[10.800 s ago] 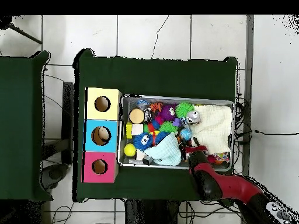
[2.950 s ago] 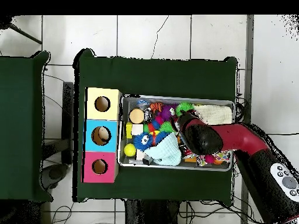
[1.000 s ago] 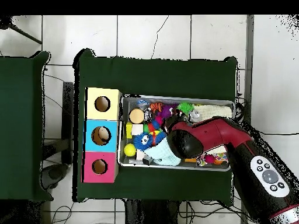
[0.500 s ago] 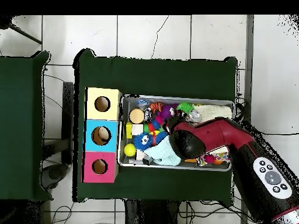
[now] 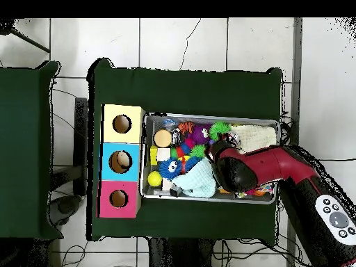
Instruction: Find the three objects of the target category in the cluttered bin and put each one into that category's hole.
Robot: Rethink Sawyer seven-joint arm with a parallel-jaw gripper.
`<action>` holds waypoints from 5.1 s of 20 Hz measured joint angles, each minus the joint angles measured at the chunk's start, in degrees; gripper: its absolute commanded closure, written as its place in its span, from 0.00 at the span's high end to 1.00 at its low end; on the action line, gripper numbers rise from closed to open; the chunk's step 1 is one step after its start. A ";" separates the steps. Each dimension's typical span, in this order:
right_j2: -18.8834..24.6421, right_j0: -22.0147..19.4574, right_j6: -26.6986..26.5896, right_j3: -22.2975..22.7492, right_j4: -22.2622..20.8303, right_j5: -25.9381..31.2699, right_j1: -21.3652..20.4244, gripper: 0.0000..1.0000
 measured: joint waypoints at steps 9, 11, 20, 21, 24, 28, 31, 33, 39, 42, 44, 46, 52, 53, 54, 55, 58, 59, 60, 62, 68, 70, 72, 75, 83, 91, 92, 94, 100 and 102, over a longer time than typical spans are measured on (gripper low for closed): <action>-0.07 0.60 0.00 0.01 0.00 0.07 0.22 1.00; -0.13 0.75 0.00 0.00 -0.01 0.07 0.24 1.00; -1.45 1.73 0.00 -0.01 -3.41 0.06 1.16 1.00; -1.59 1.73 0.00 0.00 -3.64 0.06 1.32 1.00; -2.30 1.72 0.00 -0.02 -4.86 0.06 2.28 1.00; -2.88 1.54 0.00 -0.01 -6.06 0.06 3.51 1.00; -2.99 0.88 0.00 0.09 -6.85 0.06 4.24 1.00; -2.99 0.28 0.00 0.20 -7.34 0.05 4.50 1.00; -2.97 -1.19 0.00 0.51 -7.50 0.02 4.46 1.00; -2.95 -1.70 0.00 0.71 -7.46 0.02 4.41 1.00; -2.84 -1.99 -0.04 0.95 -7.34 0.02 4.33 1.00; -2.68 -2.38 -0.17 1.27 -7.06 0.02 4.17 1.00; -2.09 -3.92 -0.56 2.29 -5.44 0.35 3.45 1.00; -1.86 -4.34 -0.78 2.52 -5.02 0.66 3.25 1.00; -1.74 -4.54 -0.89 2.63 -4.83 0.84 3.14 1.00; -1.57 -4.81 -1.09 2.78 -4.56 1.15 2.98 1.00; -0.47 -6.31 -3.12 3.35 -3.44 3.03 2.20 1.00; -0.23 -6.72 -3.89 3.38 -3.24 3.58 2.11 1.00; 0.01 -7.14 -4.67 3.42 -3.03 4.14 2.02 1.00; 0.33 -7.77 -6.06 3.42 -3.00 4.91 1.98 1.00; 0.49 -9.37 -10.22 3.42 -3.17 5.70 2.05 1.00; 0.49 -9.50 -10.64 3.42 -3.34 5.70 2.10 1.00; 0.50 -9.47 -10.64 3.41 -3.74 5.70 2.20 1.00; 0.49 -9.29 -10.64 3.41 -4.81 5.70 2.68 1.00; 0.21 -7.06 -10.64 3.41 -6.93 5.69 3.05 1.00; 0.21 -6.61 -10.64 3.41 -7.13 5.70 2.72 1.00; 0.21 -6.61 -10.64 3.42 -7.13 5.70 2.72 1.00; 0.21 -6.61 -10.64 3.41 -7.15 5.70 2.71 1.00; 0.21 -6.74 -10.64 3.42 -7.15 5.70 2.69 1.00; 0.21 -6.89 -10.64 3.42 -7.15 5.70 2.69 1.00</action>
